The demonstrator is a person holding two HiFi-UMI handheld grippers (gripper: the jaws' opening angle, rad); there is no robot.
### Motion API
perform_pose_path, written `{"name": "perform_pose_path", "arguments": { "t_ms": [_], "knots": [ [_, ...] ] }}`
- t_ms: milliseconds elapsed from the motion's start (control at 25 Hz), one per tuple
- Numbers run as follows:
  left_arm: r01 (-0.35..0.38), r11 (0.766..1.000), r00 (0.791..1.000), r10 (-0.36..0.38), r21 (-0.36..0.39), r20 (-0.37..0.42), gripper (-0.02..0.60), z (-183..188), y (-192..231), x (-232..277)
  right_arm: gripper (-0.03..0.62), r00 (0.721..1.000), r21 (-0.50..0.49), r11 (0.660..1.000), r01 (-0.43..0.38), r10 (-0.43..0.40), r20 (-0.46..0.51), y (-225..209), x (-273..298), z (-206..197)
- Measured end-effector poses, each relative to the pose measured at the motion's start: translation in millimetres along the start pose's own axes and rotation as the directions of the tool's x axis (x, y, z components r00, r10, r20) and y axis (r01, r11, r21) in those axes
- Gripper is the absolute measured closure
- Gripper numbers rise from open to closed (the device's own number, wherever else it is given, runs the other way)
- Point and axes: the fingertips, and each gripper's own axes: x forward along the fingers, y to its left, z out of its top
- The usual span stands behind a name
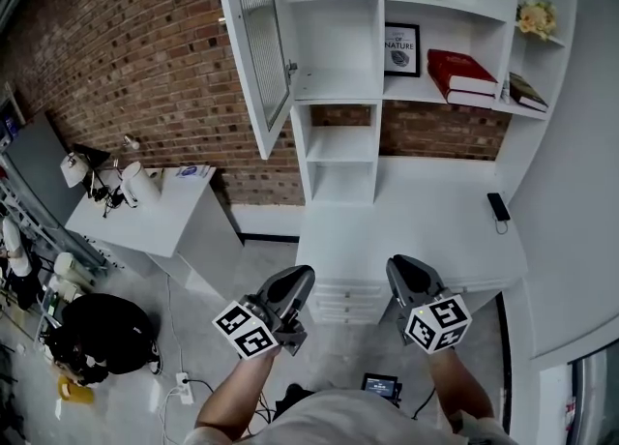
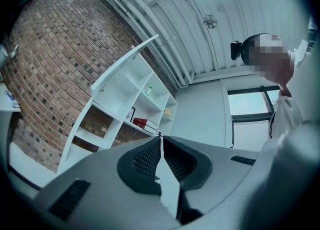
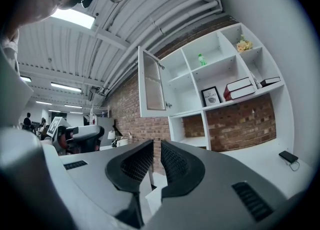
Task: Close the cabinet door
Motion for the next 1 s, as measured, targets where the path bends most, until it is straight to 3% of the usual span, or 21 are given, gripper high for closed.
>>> {"name": "perform_pose_path", "arguments": {
  "t_ms": [480,1000],
  "knots": [
    [0.004,1.000,1.000,-0.005,0.022,0.009,0.572,14,19,4,0.531,1.000,-0.034,0.999,-0.024,0.025,0.017,6,32,8],
    [0.051,0.998,0.998,-0.053,0.036,0.030,0.572,53,86,31,0.531,0.998,-0.073,0.997,-0.001,0.005,0.058,-1,110,37]
  ]
}}
